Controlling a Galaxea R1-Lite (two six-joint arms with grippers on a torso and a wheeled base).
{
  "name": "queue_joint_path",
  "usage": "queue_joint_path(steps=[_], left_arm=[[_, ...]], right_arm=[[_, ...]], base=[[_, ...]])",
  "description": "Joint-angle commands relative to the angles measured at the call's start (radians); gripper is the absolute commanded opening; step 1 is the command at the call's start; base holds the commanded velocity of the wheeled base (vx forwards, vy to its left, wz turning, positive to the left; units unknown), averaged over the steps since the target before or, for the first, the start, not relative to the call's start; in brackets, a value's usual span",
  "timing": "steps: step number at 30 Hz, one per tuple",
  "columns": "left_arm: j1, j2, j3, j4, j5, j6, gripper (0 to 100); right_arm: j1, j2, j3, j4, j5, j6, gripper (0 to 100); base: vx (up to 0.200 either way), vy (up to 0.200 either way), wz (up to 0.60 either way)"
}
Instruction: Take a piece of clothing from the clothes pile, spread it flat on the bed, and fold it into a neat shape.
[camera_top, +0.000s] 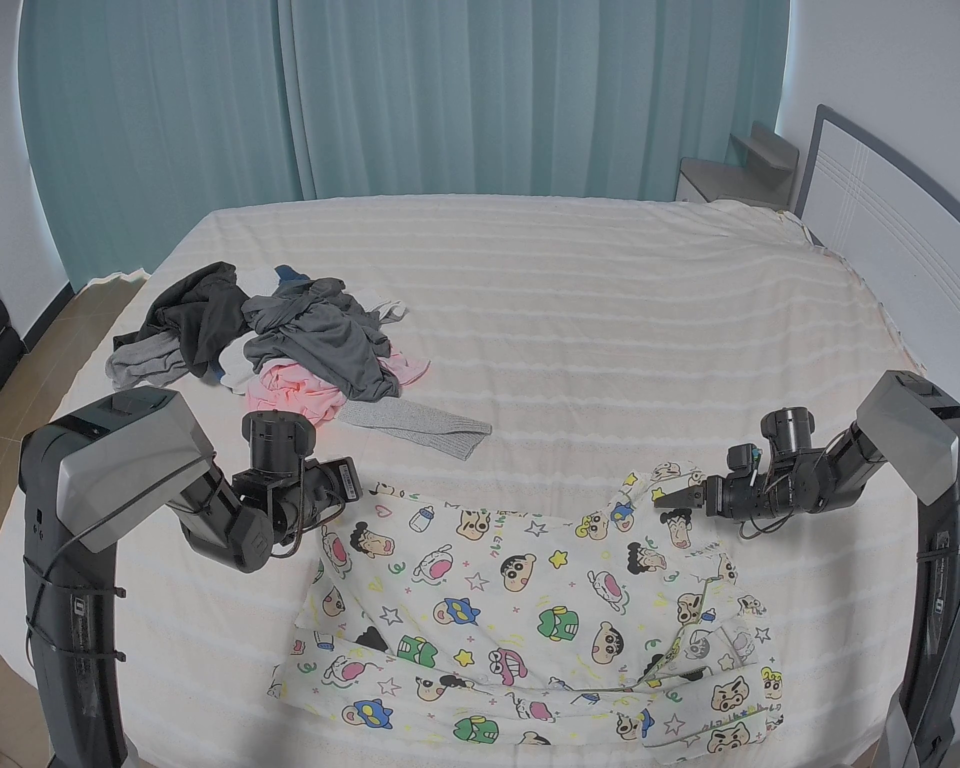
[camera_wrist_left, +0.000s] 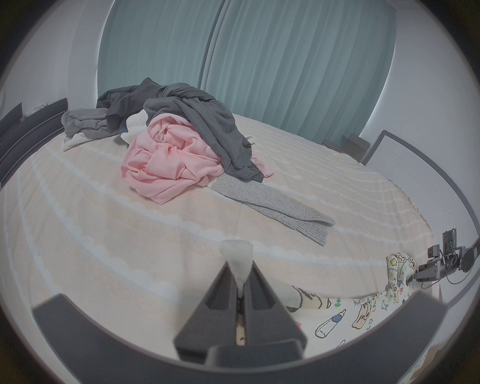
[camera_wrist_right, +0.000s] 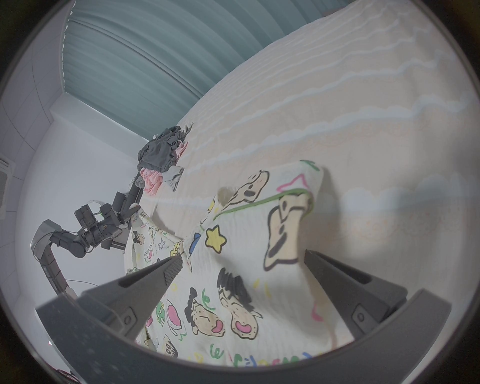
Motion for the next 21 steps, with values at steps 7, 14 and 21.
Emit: queue_joint_path(steps=[7, 14, 21], left_arm=[[-0.003, 0.002, 0.0, 0.0, 0.0, 0.001, 0], [-0.003, 0.0, -0.003, -0.002, 0.0, 0.007, 0], [-0.002, -0.003, -0.006, -0.062, 0.013, 0.019, 0]], right_arm=[[0.05, 0.011, -0.02, 0.009, 0.002, -0.006, 0], [0.047, 0.009, -0.025, 0.015, 0.002, -0.026, 0], [0.03, -0.011, -0.04, -0.021, 0.004, -0.018, 0]], base=[[0.0, 0.0, 0.0], [0.0, 0.0, 0.0], [0.0, 0.0, 0.0]])
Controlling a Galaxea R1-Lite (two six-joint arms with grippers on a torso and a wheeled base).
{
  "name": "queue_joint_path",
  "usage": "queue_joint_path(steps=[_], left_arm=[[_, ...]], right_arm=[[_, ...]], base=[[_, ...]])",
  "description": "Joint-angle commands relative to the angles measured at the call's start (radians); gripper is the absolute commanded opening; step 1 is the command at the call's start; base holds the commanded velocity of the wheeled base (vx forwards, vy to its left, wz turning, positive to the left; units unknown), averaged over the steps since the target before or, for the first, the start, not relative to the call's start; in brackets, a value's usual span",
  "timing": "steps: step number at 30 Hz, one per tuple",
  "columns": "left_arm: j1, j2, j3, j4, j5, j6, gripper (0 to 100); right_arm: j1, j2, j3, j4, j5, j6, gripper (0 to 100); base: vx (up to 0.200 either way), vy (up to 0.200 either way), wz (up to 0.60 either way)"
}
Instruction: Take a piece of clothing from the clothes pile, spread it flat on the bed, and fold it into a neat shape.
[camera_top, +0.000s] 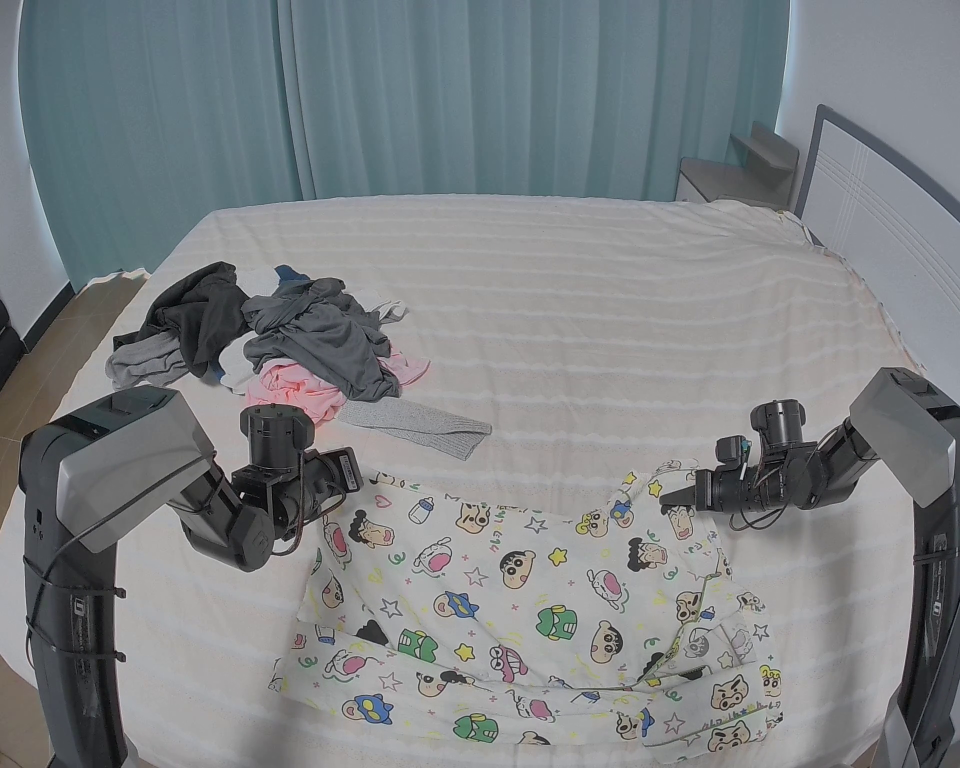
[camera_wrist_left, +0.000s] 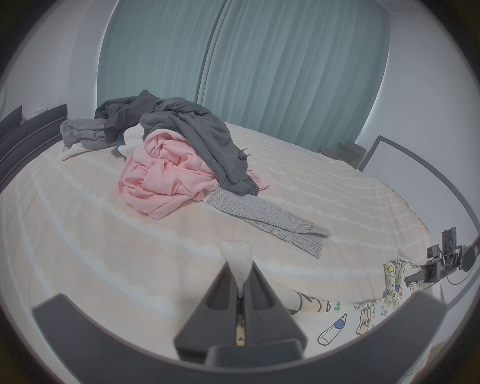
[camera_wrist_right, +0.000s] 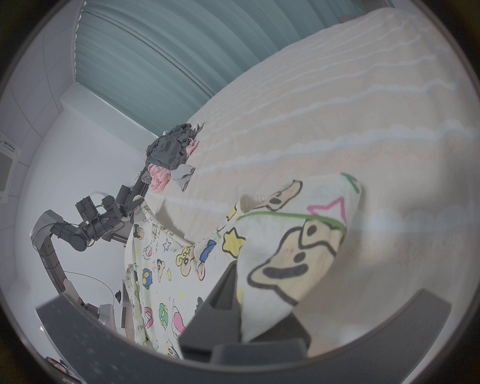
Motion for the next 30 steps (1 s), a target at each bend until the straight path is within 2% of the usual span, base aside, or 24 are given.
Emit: queue_joint_path(steps=[1, 9, 20, 27, 30], left_arm=[[0.002, -0.002, 0.0, -0.009, 0.003, 0.006, 0], [0.004, 0.001, -0.019, -0.021, 0.026, 0.009, 0], [0.01, 0.009, -0.054, -0.012, 0.032, 0.021, 0], [0.011, -0.011, -0.026, -0.009, 0.047, 0.023, 0], [0.013, -0.031, 0.014, -0.018, 0.045, 0.031, 0]], right_arm=[[-0.007, -0.013, -0.011, -0.012, 0.001, 0.005, 0], [-0.008, -0.011, -0.04, -0.029, -0.007, 0.016, 0], [-0.011, -0.013, -0.087, -0.059, -0.03, 0.072, 0], [-0.028, -0.062, -0.021, -0.075, -0.002, 0.074, 0], [-0.044, -0.106, 0.022, -0.077, 0.03, 0.072, 0]], base=[[0.0, 0.0, 0.0], [0.0, 0.0, 0.0], [0.0, 0.0, 0.0], [0.0, 0.0, 0.0], [0.0, 0.0, 0.0]])
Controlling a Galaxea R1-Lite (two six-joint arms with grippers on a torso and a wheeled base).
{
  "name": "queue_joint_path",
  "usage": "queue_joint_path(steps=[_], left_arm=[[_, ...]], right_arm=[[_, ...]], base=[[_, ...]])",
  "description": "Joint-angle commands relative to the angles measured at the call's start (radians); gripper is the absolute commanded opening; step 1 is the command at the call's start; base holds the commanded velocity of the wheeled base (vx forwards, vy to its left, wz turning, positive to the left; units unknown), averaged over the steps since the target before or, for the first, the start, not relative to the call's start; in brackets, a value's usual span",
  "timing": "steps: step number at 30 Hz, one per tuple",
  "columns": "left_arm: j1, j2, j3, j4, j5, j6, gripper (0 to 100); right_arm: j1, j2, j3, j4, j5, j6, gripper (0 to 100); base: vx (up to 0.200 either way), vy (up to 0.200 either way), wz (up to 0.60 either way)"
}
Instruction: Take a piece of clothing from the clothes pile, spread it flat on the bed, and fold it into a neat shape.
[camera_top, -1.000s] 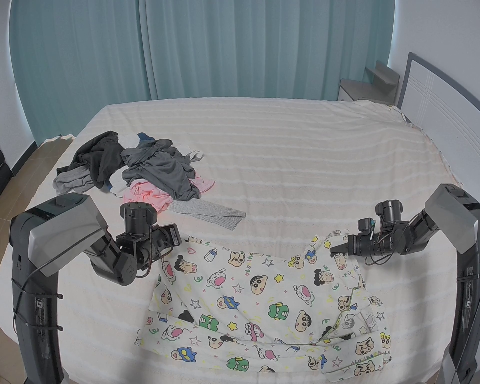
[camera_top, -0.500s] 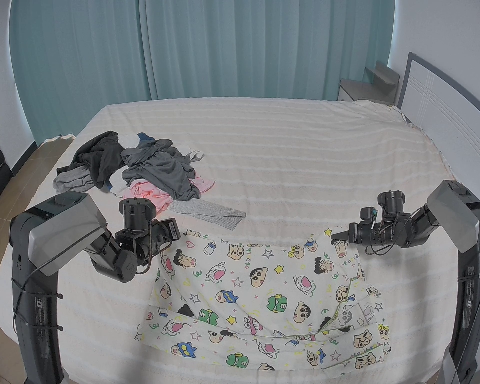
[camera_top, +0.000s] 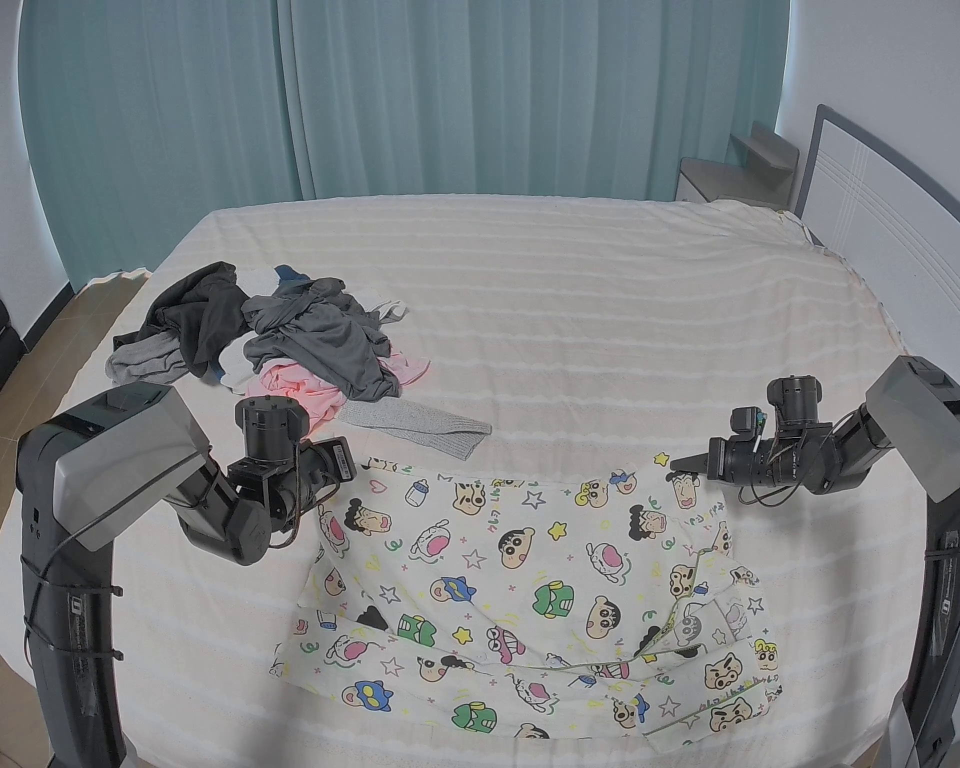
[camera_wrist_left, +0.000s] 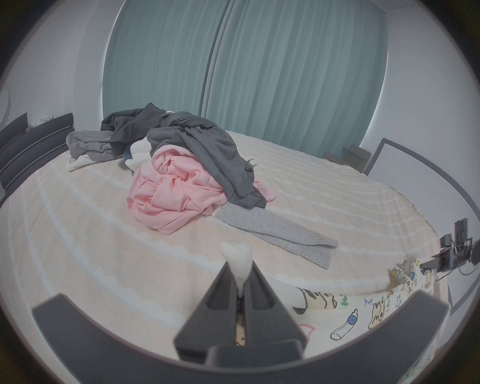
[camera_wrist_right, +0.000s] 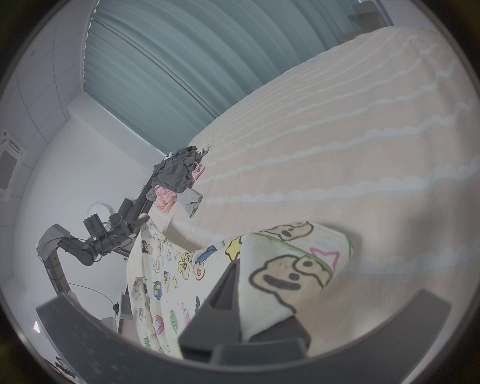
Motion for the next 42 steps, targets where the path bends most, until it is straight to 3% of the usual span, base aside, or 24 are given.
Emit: queue_joint_path(steps=[1, 8, 12, 22, 26, 30, 38, 42], left_arm=[[0.001, -0.027, 0.043, -0.008, -0.002, 0.01, 0], [0.001, -0.041, 0.083, -0.016, -0.008, 0.018, 0], [-0.005, -0.076, 0.153, -0.036, -0.055, 0.019, 0], [-0.002, -0.139, 0.256, -0.054, -0.095, 0.062, 0], [0.001, -0.169, 0.307, -0.054, -0.147, 0.09, 0], [0.001, -0.18, 0.351, -0.065, -0.152, 0.118, 0], [0.001, -0.182, 0.478, -0.203, -0.153, 0.122, 0], [-0.002, -0.177, 0.544, -0.255, -0.163, 0.124, 0]], right_arm=[[-0.019, -0.066, 0.053, -0.001, 0.034, -0.001, 0], [-0.036, -0.135, 0.151, -0.001, 0.106, -0.009, 0], [-0.054, -0.178, 0.211, 0.0, 0.164, -0.012, 0], [-0.057, -0.219, 0.309, 0.003, 0.21, -0.03, 0], [-0.062, -0.233, 0.383, 0.006, 0.212, -0.084, 0], [-0.069, -0.247, 0.436, 0.008, 0.213, -0.13, 0], [-0.068, -0.267, 0.551, 0.008, 0.213, -0.267, 0], [-0.066, -0.272, 0.585, 0.008, 0.21, -0.287, 0]], base=[[0.0, 0.0, 0.0], [0.0, 0.0, 0.0], [0.0, 0.0, 0.0], [0.0, 0.0, 0.0], [0.0, 0.0, 0.0], [0.0, 0.0, 0.0], [0.0, 0.0, 0.0], [0.0, 0.0, 0.0]])
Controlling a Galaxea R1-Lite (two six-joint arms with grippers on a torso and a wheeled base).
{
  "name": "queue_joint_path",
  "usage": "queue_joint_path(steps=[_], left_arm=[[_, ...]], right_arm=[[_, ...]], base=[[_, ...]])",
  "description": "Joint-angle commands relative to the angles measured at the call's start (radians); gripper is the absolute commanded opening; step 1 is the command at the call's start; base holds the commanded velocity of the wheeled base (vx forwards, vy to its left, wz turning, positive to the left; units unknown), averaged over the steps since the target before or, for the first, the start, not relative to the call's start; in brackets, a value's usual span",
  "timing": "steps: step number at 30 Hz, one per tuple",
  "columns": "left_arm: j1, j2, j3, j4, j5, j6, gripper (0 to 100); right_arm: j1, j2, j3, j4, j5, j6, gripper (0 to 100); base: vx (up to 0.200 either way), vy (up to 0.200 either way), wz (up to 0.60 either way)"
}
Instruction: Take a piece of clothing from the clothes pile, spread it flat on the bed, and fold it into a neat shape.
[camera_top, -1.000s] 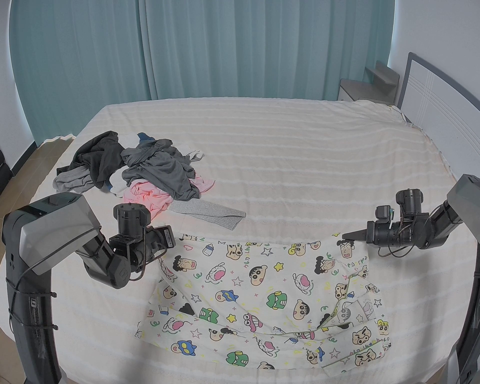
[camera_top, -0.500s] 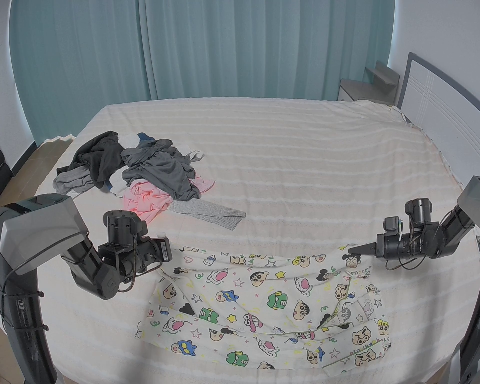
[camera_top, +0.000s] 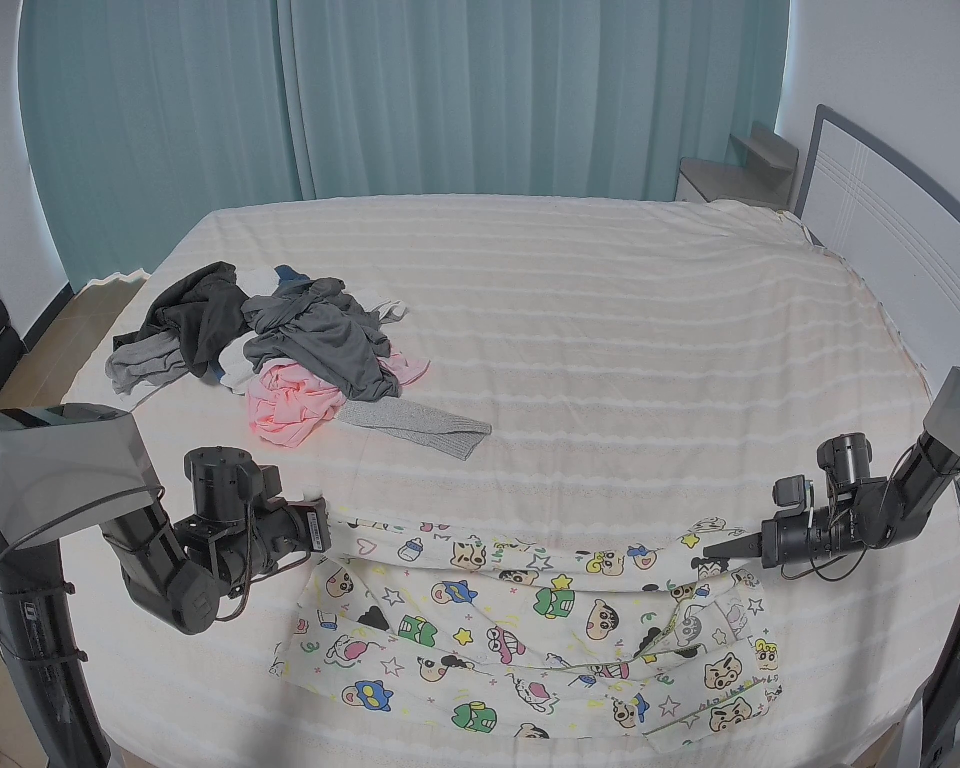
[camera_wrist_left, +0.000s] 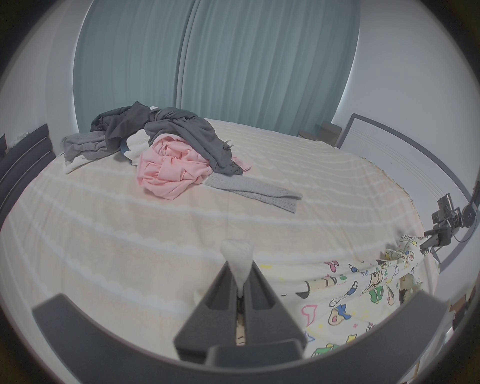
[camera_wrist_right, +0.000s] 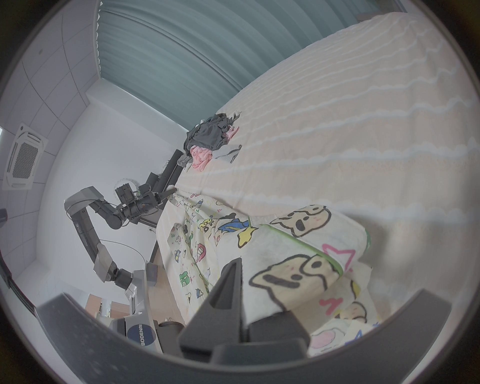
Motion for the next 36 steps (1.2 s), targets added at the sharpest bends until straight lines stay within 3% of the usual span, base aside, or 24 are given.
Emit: queue_joint_path(steps=[1, 14, 36], left_arm=[[-0.003, 0.003, 0.075, -0.042, -0.007, 0.001, 0], [-0.009, 0.093, 0.181, -0.162, -0.009, 0.002, 0], [-0.01, 0.282, 0.258, -0.409, -0.001, -0.001, 0]], right_arm=[[0.002, -0.011, 0.048, 0.0, -0.002, -0.022, 0], [0.045, 0.0, 0.13, 0.001, -0.03, -0.049, 0], [0.037, -0.003, 0.168, 0.101, -0.05, -0.084, 0]], base=[[0.0, 0.0, 0.0], [0.0, 0.0, 0.0], [0.0, 0.0, 0.0]])
